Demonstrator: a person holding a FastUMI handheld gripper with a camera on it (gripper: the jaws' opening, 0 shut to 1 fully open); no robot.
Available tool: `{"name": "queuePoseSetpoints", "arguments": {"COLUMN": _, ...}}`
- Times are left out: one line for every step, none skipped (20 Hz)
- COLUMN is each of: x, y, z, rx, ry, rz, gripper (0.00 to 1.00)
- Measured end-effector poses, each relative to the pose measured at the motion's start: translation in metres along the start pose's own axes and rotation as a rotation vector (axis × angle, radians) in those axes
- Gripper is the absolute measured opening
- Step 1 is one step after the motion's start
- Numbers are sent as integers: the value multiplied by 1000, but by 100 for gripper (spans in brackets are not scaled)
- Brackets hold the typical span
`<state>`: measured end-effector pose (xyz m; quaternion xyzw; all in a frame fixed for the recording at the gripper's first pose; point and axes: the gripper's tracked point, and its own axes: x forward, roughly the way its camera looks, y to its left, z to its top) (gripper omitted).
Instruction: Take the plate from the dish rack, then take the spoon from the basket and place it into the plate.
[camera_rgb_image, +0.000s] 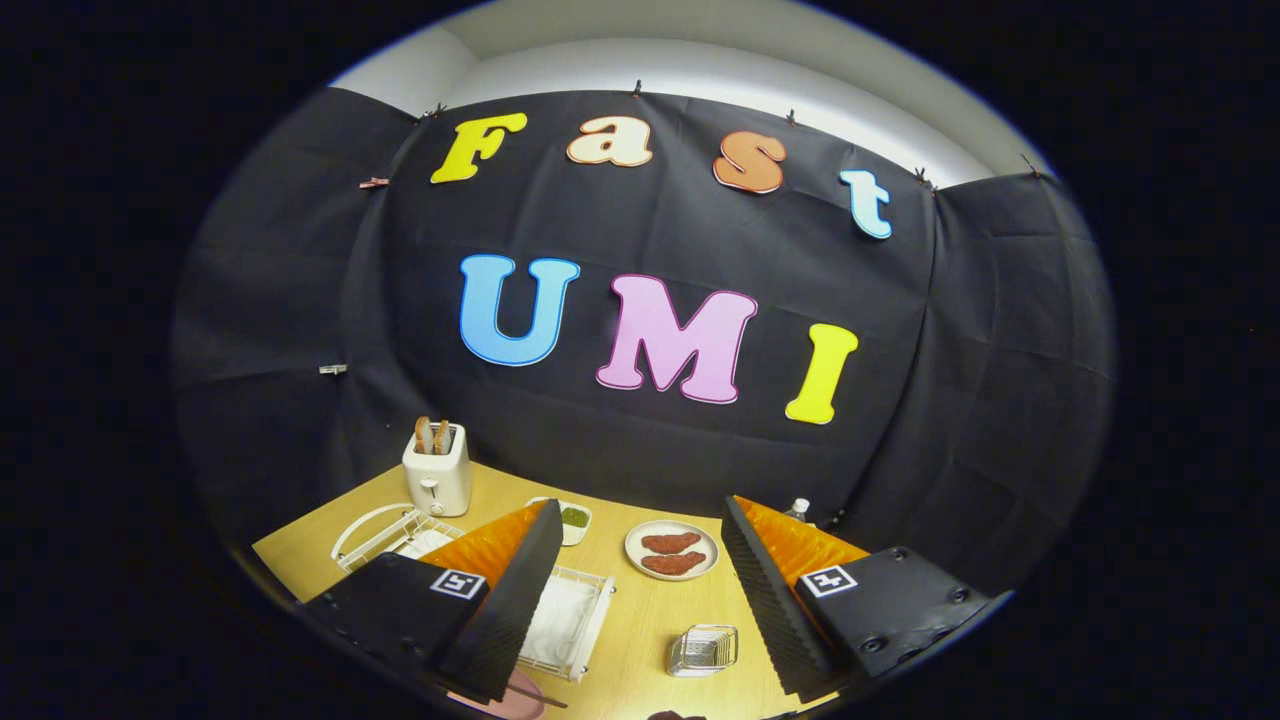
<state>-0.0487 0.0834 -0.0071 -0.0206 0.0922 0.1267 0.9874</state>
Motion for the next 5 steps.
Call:
{"name": "queuePoseSetpoints", "arguments": {"x": 0, "y": -1, "z": 0, "rx": -8, "ry": -4, "rz": -2, "gripper": 98}}
{"name": "queuePoseSetpoints", "arguments": {"x": 0, "y": -2, "z": -1, "rx": -11, "ry": -3, "rz": -4, "gripper": 98}}
{"name": "queuePoseSetpoints", "arguments": {"x": -1, "y": -2, "z": -1, "rx": -11, "ry": -5, "rz": -1, "gripper": 98}}
{"name": "queuePoseSetpoints", "arguments": {"x": -1, "y": -3, "z": -1, "rx": -9, "ry": -6, "rz": -1, "gripper": 98}}
{"name": "queuePoseSetpoints", "arguments": {"x": 0, "y": -4, "z": -3, "rx": -9, "ry": -2, "rz": 1, "gripper": 98}}
